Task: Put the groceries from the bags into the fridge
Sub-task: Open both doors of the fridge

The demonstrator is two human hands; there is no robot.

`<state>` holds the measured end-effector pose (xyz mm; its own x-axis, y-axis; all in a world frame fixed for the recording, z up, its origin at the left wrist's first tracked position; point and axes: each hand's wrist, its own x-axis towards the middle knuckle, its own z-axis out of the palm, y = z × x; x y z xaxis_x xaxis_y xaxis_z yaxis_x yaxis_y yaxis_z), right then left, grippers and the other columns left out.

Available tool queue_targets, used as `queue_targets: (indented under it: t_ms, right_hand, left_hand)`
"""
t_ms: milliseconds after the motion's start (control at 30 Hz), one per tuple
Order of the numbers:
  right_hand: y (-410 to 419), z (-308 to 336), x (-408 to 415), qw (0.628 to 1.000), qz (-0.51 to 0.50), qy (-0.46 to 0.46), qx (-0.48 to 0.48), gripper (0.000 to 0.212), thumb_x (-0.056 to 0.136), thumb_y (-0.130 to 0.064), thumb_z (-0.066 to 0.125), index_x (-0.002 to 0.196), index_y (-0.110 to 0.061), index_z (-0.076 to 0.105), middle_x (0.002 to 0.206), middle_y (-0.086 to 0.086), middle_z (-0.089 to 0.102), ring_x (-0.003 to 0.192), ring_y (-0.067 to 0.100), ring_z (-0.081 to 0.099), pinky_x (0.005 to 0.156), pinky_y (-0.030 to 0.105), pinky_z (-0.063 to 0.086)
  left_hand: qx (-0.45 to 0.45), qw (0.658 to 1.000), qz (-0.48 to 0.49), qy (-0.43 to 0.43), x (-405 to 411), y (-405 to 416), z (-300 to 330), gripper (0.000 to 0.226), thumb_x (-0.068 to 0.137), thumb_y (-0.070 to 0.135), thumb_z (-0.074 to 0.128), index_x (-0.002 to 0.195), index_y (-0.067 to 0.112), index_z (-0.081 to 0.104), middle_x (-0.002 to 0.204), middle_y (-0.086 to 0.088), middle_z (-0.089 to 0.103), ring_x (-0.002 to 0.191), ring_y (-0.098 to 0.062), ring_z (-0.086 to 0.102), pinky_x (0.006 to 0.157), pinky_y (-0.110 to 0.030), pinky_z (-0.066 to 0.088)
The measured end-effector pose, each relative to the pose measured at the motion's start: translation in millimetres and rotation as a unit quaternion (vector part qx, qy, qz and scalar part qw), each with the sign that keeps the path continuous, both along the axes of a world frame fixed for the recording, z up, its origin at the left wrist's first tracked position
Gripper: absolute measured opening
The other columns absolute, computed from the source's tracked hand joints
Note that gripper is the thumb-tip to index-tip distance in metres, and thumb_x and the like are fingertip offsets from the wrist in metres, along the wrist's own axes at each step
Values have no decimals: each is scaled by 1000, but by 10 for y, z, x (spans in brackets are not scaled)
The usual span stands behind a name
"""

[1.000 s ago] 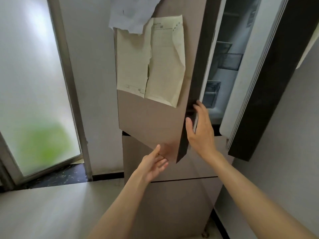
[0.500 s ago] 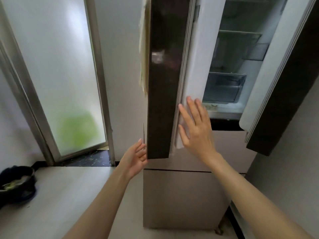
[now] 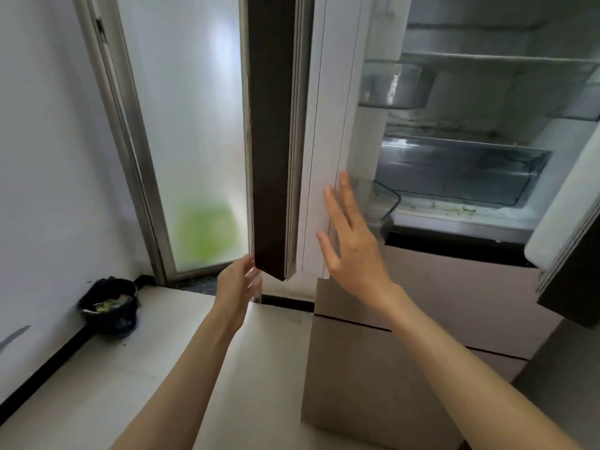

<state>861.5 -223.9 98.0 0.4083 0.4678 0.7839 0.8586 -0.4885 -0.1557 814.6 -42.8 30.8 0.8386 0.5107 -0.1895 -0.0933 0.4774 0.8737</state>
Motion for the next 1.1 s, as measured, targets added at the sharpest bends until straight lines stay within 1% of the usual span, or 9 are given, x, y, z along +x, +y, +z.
queue_targets:
  t_ms: [100,200,400,500,667,800,867,967,1100]
  right_hand:
    - [169,68,-10,996,69,46,11,71,94,-12,48,148,-14,1,155,-5,-6,144,16,12,112,17,16]
    - [327,186,-29,989,115,96,7,73,94,-6,46,145,-19,-4,155,-5,-1,141,6,9,111,9,9]
    - [468,162,142,991,-66,-18,-113,50,94,-24,34,142,-7,34,149,12,35,141,24,27,116,48,14]
    - [314,68,222,981,-147,-23,-126,52,93,-31,32,138,-8,41,144,14,43,137,29,34,113,50,15]
    - [133,-76,300,969,-153,53,-189,57,98,-33,37,149,-20,15,157,6,16,146,18,5,116,42,-5]
    - [-5,-63,324,972,-158,33,-170,57,96,-43,22,148,-21,19,156,6,18,145,19,7,116,44,-3]
    - [-184,-59,343,972,-177,24,-150,60,92,-45,18,147,-20,25,155,6,23,144,20,12,115,45,0]
    - [-610,-22,390,962,-238,8,-135,55,92,-38,28,141,-16,36,149,10,36,141,25,25,113,50,9]
    - [-1428,71,493,923,-358,-26,-142,49,90,-29,49,136,-12,44,143,15,44,138,31,32,112,54,13]
  left_hand:
    - [118,993,26,-19,-76,40,93,24,94,20,50,115,15,59,114,-3,58,109,-16,54,91,-28,44]
    - [280,956,24,-84,-144,-87,286,45,97,19,45,141,16,37,137,6,44,126,-9,42,105,-24,36]
    - [549,828,5,-115,27,-135,367,61,96,36,36,148,22,5,157,4,-4,142,-4,-7,114,-24,1]
    - [589,803,-16,-86,88,-21,320,64,97,35,34,146,22,-6,155,3,-17,138,-2,-17,113,-22,-5]
    - [633,769,-32,-78,135,121,246,66,96,41,35,138,33,-15,150,9,-23,136,2,-21,119,-36,5]
    - [626,774,45,-88,94,-50,283,67,91,39,36,148,24,3,154,11,-6,139,4,-10,115,-49,20]
    - [671,725,99,-121,108,-201,368,63,92,31,38,148,15,15,156,0,7,144,-11,2,116,-48,15]
    - [708,676,91,-185,210,-524,506,60,92,26,40,146,11,20,155,-9,16,144,-23,10,115,-48,19]
    - [714,659,16,-234,473,-1109,689,57,93,28,36,145,12,22,155,-7,19,145,-21,9,116,-45,18]
